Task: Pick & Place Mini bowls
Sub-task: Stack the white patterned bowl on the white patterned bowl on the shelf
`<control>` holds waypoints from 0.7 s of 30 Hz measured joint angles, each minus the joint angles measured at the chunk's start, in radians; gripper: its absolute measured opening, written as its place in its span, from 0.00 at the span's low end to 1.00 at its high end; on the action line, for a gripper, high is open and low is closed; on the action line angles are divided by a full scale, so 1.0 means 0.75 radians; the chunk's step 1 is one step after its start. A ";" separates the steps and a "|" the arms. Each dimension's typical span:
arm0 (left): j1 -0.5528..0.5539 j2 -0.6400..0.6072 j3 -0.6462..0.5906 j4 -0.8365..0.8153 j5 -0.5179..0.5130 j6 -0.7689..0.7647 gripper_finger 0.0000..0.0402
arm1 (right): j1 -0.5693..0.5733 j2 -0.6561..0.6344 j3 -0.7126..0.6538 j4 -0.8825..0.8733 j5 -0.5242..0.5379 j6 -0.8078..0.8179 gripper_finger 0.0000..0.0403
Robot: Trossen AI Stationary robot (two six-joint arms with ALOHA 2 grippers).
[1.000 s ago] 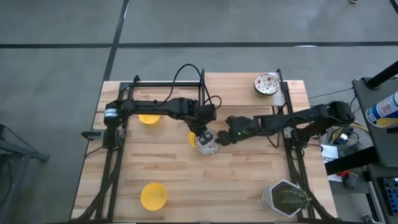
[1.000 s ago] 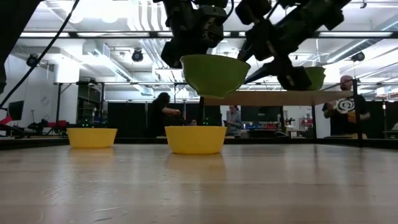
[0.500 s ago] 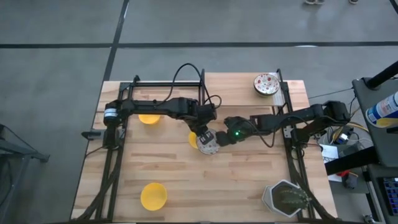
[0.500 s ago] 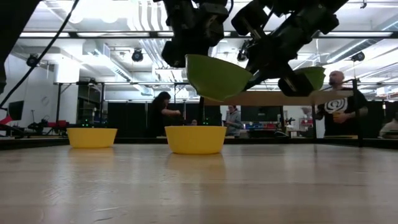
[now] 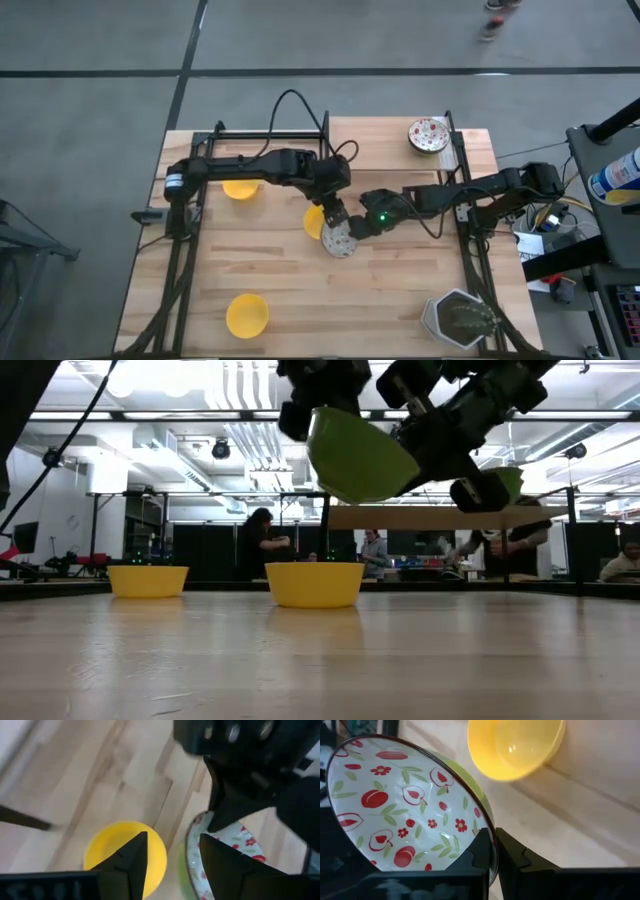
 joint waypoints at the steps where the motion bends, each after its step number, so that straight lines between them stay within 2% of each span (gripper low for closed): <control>1: 0.000 -0.003 0.018 -0.008 -0.004 0.009 0.43 | 0.000 0.000 0.000 -0.017 -0.015 0.005 0.02; 6: 0.001 -0.046 0.108 -0.006 -0.005 0.022 0.43 | -0.001 -0.019 -0.001 -0.116 -0.119 0.035 0.02; 11: -0.001 -0.152 0.126 0.008 -0.009 0.101 0.43 | -0.008 -0.080 0.010 -0.331 -0.274 0.082 0.02; 16: -0.001 -0.253 0.121 0.016 -0.014 0.098 0.43 | -0.039 -0.192 0.080 -0.512 -0.270 0.041 0.02; 21: -0.004 -0.336 0.117 0.034 -0.028 0.093 0.43 | -0.142 -0.306 0.232 -0.856 -0.167 -0.030 0.02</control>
